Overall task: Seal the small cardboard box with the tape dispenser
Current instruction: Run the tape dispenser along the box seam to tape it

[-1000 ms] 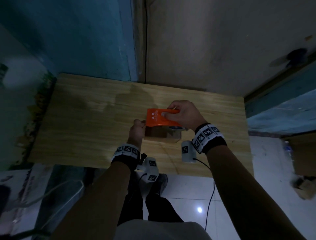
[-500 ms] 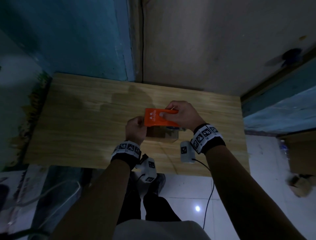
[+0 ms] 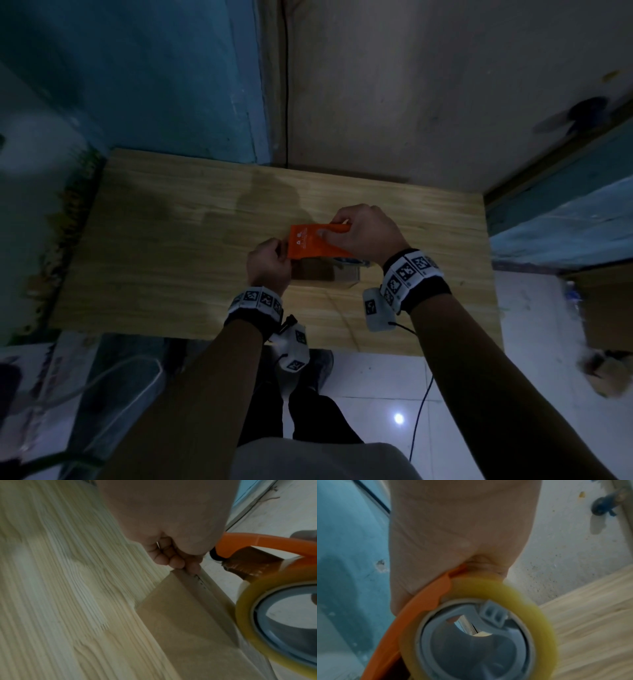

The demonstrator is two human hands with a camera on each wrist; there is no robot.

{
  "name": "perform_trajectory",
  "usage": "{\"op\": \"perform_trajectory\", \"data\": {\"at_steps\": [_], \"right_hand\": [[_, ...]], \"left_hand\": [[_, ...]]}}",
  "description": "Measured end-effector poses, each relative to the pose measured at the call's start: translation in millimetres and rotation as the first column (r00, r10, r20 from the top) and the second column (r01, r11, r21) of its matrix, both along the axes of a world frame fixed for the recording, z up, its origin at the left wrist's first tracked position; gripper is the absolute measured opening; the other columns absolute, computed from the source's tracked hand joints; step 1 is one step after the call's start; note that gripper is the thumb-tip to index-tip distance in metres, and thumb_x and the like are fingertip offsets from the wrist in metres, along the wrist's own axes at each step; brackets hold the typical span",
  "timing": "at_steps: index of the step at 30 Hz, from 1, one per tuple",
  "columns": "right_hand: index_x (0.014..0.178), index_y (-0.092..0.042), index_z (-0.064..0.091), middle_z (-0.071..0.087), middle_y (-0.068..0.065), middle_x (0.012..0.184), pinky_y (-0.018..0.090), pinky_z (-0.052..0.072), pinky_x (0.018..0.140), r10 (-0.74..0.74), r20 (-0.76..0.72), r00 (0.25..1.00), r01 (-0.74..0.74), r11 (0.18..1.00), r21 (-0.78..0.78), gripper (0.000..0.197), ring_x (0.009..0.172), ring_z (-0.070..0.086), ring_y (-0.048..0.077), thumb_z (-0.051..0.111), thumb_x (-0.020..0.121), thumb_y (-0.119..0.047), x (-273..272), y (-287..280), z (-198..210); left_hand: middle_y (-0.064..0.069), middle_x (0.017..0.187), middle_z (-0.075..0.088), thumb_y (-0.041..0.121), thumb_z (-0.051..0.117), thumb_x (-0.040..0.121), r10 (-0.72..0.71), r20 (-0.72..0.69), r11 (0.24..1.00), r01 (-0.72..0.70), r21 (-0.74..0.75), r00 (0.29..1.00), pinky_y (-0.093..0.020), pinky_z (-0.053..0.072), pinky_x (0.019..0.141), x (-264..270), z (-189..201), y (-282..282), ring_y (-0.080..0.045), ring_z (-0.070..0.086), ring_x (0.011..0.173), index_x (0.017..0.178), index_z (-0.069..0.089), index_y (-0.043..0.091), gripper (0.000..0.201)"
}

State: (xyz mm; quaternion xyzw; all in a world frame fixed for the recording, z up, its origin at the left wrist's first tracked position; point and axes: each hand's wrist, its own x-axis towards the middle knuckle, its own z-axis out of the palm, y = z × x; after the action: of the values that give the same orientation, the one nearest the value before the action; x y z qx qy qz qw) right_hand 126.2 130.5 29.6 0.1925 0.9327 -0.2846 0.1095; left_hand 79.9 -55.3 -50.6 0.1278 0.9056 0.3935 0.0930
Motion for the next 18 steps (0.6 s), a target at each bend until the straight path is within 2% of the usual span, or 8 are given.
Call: {"op": "perform_trajectory", "data": {"at_steps": [2, 3, 5, 7, 9, 12, 14, 18], "right_hand": [[0.081, -0.036, 0.064, 0.068, -0.006, 0.088, 0.032, 0.054, 0.072, 0.008, 0.005, 1.0, -0.008, 1.0, 0.01, 0.039, 0.083, 0.063, 0.015, 0.057, 0.075, -0.074, -2.6, -0.6, -0.7], [0.081, -0.037, 0.064, 0.068, -0.006, 0.088, 0.031, 0.053, 0.071, 0.013, 0.007, 1.0, -0.013, 1.0, 0.019, 0.039, 0.083, 0.063, 0.015, 0.056, 0.075, -0.075, -3.6, -1.0, -1.1], [0.083, -0.036, 0.065, 0.067, -0.007, 0.089, 0.031, 0.051, 0.071, 0.024, 0.013, 1.0, -0.024, 0.999, 0.029, 0.039, 0.084, 0.062, 0.016, 0.057, 0.077, -0.074, -5.4, -2.1, 0.8], [0.088, -0.033, 0.068, 0.064, -0.006, 0.089, 0.031, 0.05, 0.072, 0.026, 0.021, 0.999, -0.027, 0.999, 0.017, 0.041, 0.085, 0.06, 0.015, 0.058, 0.079, -0.071, -7.4, -3.8, 2.4], [0.09, -0.034, 0.067, 0.061, -0.006, 0.091, 0.031, 0.046, 0.072, 0.034, 0.042, 0.999, -0.036, 0.999, 0.027, 0.04, 0.089, 0.056, 0.016, 0.058, 0.08, -0.071, -10.8, -7.2, 1.9], [0.087, -0.04, 0.061, 0.058, -0.006, 0.096, 0.03, 0.041, 0.072, 0.052, 0.083, 0.995, -0.056, 0.997, 0.058, 0.034, 0.093, 0.052, 0.015, 0.057, 0.079, -0.072, -16.3, -14.7, -0.1], [0.087, -0.04, 0.062, 0.06, -0.006, 0.099, 0.029, 0.039, 0.071, 0.052, 0.092, 0.994, -0.059, 0.995, 0.077, 0.034, 0.092, 0.053, 0.015, 0.057, 0.079, -0.073, -18.1, -19.4, -0.9], [0.087, -0.039, 0.064, 0.061, -0.008, 0.093, 0.027, 0.04, 0.069, 0.033, 0.085, 0.996, -0.041, 0.995, 0.092, 0.035, 0.088, 0.058, 0.015, 0.057, 0.078, -0.072, -19.1, -25.1, -1.8]], "left_hand": [[-0.006, 0.06, 0.057, 0.015, 0.051, 0.094, 0.001, -0.038, 0.999, -0.002, -0.032, 0.999, -0.019, 0.027, 0.047, -2.6, -0.7, -3.5, -0.018, 0.047, 0.05, 0.066, 0.061, 0.004, 0.032], [-0.004, 0.06, 0.057, 0.017, 0.048, 0.096, 0.008, -0.025, 0.999, -0.009, -0.048, 1.0, -0.02, 0.028, 0.048, -5.0, -0.2, -5.3, -0.017, 0.048, 0.05, 0.067, 0.062, 0.005, 0.035], [0.0, 0.063, 0.062, 0.023, 0.043, 0.1, 0.006, 0.027, 0.995, -0.004, -0.101, 1.0, -0.019, 0.031, 0.048, -10.6, 0.4, -10.1, -0.015, 0.053, 0.052, 0.07, 0.065, 0.007, 0.04], [0.004, 0.064, 0.063, 0.028, 0.039, 0.101, 0.009, 0.098, 0.991, 0.004, -0.135, 0.995, -0.012, 0.029, 0.048, -14.8, 2.8, -13.7, -0.009, 0.053, 0.053, 0.072, 0.068, 0.011, 0.044], [0.006, 0.064, 0.063, 0.032, 0.037, 0.102, 0.032, 0.197, 0.993, -0.008, -0.12, 0.98, -0.013, 0.032, 0.051, -16.6, 3.5, -16.5, -0.007, 0.054, 0.055, 0.071, 0.068, 0.014, 0.048], [0.001, 0.063, 0.065, 0.032, 0.044, 0.099, 0.084, 0.366, 0.996, -0.085, -0.014, 0.927, -0.024, 0.049, 0.066, -13.8, -6.6, -19.9, -0.019, 0.064, 0.066, 0.057, 0.063, 0.019, 0.047], [-0.008, 0.067, 0.07, 0.029, 0.048, 0.093, 0.098, 0.441, 0.994, -0.112, 0.006, 0.892, -0.037, 0.057, 0.074, -11.4, -10.7, -21.5, -0.03, 0.068, 0.074, 0.052, 0.061, 0.021, 0.044], [-0.016, 0.081, 0.073, 0.019, 0.046, 0.096, 0.084, 0.438, 0.996, -0.074, -0.038, 0.895, -0.042, 0.058, 0.075, -9.5, -7.6, -18.8, -0.034, 0.068, 0.08, 0.068, 0.066, 0.012, 0.036]]}}
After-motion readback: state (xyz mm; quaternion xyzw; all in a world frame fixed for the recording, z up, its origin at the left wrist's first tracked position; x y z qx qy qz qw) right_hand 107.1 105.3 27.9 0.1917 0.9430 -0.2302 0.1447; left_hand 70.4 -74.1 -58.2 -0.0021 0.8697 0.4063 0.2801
